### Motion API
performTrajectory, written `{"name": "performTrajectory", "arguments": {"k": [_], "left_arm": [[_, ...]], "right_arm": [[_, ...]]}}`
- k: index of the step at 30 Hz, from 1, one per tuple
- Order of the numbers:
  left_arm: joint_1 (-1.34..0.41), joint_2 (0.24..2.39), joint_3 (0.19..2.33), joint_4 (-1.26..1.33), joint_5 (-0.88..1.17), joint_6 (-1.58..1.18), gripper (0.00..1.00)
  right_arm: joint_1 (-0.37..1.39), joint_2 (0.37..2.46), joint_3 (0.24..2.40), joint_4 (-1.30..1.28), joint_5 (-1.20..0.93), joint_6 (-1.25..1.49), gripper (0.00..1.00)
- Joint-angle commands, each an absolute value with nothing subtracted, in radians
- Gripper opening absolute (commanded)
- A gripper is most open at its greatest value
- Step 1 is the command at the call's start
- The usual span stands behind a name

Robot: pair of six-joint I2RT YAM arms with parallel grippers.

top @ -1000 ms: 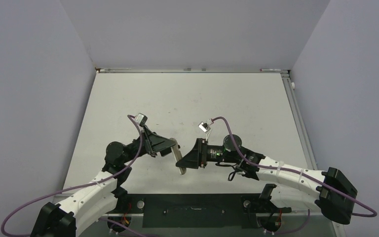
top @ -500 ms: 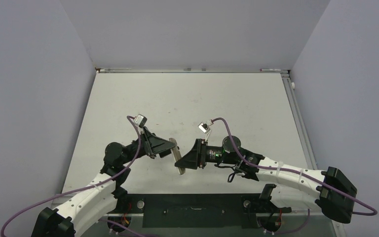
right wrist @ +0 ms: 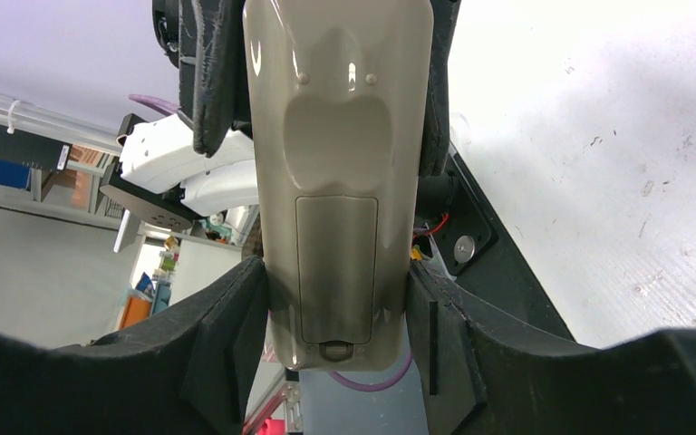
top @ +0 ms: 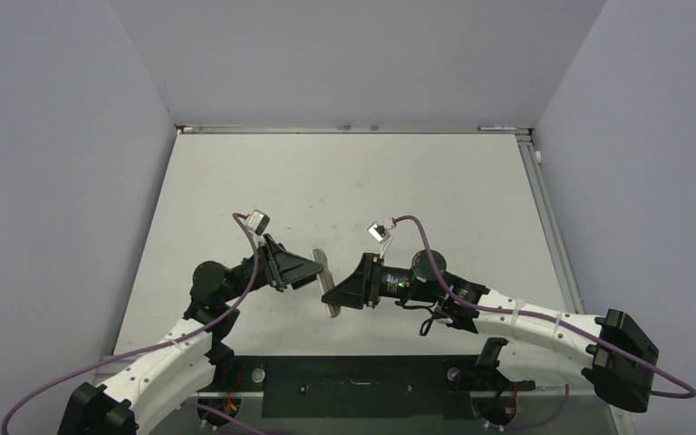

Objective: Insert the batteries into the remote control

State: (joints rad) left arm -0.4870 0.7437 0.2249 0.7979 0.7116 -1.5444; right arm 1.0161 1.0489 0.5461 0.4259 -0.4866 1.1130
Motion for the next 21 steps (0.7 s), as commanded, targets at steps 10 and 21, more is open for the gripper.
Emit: {"name": "performTrajectory", "arguments": {"k": [10,21], "left_arm": [[-0.482,0.729,0.255,0.834,0.710,-1.520,0.21],[-0.482,0.715,0.289,0.744,0.687,-1.478,0.00]], "right_arm": [[1.017,1.023,0.552,0.472,-0.459,1.113,0.22],[1.017,1.002,0.553,0.401,-0.436,1.085,0.62]]}}
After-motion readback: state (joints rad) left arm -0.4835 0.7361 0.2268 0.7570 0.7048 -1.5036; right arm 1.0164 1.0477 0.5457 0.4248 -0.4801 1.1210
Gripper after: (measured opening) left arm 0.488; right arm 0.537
